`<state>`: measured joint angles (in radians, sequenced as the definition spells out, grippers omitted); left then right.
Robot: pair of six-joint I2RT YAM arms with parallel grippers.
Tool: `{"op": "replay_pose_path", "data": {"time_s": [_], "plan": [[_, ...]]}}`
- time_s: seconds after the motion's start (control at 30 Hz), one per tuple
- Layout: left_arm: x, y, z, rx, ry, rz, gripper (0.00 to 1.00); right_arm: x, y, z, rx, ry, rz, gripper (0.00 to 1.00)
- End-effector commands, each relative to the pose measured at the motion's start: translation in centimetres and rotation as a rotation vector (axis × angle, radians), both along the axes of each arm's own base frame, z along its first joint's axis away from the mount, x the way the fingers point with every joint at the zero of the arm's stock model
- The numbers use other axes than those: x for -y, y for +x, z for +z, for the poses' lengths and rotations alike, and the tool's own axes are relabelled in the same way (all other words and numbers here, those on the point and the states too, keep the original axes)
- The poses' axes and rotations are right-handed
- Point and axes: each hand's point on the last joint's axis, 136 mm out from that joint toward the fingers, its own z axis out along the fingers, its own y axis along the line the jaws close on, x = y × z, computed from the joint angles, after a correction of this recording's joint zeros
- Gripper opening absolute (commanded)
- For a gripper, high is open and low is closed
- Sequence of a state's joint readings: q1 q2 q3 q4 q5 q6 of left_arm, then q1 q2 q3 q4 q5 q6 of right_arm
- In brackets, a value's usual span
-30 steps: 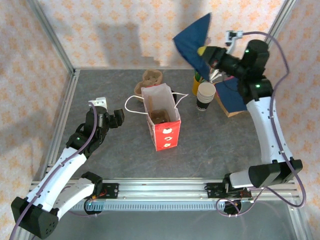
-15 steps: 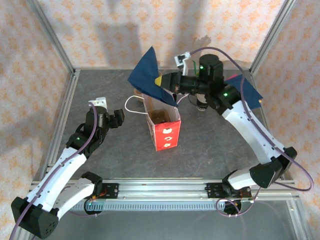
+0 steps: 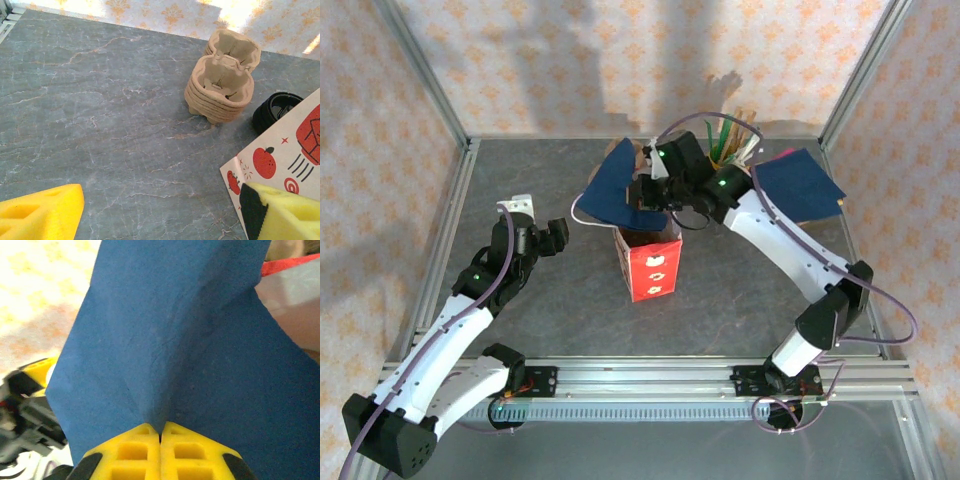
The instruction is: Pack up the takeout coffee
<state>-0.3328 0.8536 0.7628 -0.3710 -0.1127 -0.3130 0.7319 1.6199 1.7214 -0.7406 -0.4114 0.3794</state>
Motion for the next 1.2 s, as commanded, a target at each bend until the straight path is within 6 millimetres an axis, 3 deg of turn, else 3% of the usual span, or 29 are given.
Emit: {"op": "replay_pose_path", "data": {"time_s": [0.0, 0.5, 1.17], "plan": [[-0.3, 0.1, -0.4, -0.009, 0.006, 0.016, 0.84, 1.7, 0.4, -0.9, 0.045, -0.160, -0.055, 0.00], [-0.3, 0.2, -0.5, -0.014, 0.005, 0.014, 0.84, 3.1, -0.3, -5.8, -0.038, -0.416, -0.069, 0.00], [-0.4, 0.2, -0.8, -0.027, 0.010, 0.021, 0.84, 3.7, 0.1, -5.8, -0.030, -0.552, -0.038, 0.00]]}}
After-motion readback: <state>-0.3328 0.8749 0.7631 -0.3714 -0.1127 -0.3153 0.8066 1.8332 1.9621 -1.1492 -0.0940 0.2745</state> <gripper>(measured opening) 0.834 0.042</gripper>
